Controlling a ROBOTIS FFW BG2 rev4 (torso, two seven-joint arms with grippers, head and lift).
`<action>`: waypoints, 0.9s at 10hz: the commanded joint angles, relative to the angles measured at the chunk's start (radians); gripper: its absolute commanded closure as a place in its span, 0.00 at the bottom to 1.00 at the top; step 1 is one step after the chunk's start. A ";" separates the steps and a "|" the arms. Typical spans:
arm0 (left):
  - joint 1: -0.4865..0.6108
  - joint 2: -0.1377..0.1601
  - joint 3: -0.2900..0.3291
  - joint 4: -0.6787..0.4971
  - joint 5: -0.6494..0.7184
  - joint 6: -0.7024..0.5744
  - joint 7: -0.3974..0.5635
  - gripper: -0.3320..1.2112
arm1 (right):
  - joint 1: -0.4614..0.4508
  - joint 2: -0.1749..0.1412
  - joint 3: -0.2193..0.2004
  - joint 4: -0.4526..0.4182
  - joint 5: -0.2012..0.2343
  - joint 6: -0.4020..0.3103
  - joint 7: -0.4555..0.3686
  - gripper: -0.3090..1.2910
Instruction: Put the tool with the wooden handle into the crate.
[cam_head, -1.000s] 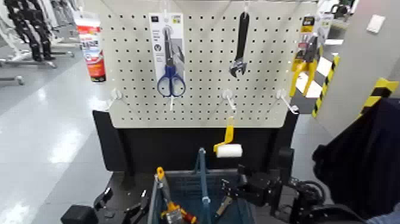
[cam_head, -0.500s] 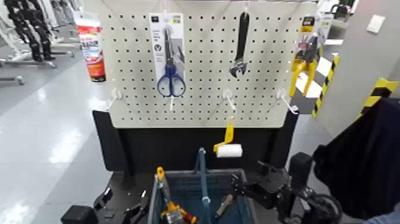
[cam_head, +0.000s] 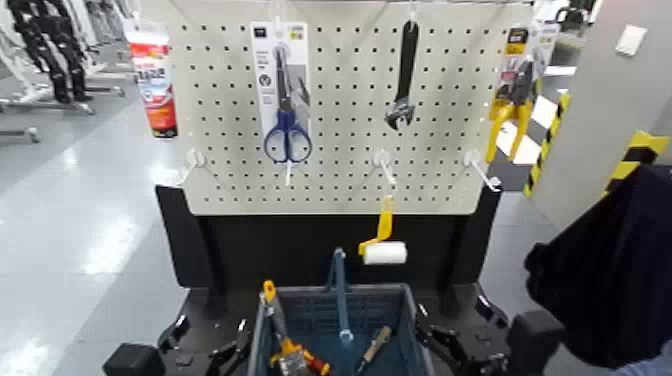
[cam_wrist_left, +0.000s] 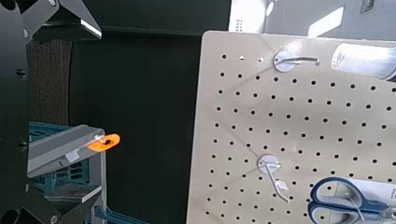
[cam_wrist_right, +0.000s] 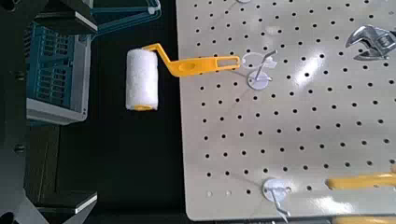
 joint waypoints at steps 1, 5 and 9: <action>-0.003 0.001 -0.004 0.000 0.000 0.004 0.000 0.31 | 0.072 -0.002 0.054 0.007 0.031 -0.121 -0.147 0.23; -0.011 0.005 -0.004 0.000 0.000 0.011 -0.005 0.31 | 0.163 0.007 0.069 -0.014 0.103 -0.212 -0.299 0.29; -0.011 0.008 -0.005 0.000 0.000 0.013 -0.007 0.31 | 0.174 0.010 0.064 -0.017 0.109 -0.209 -0.290 0.27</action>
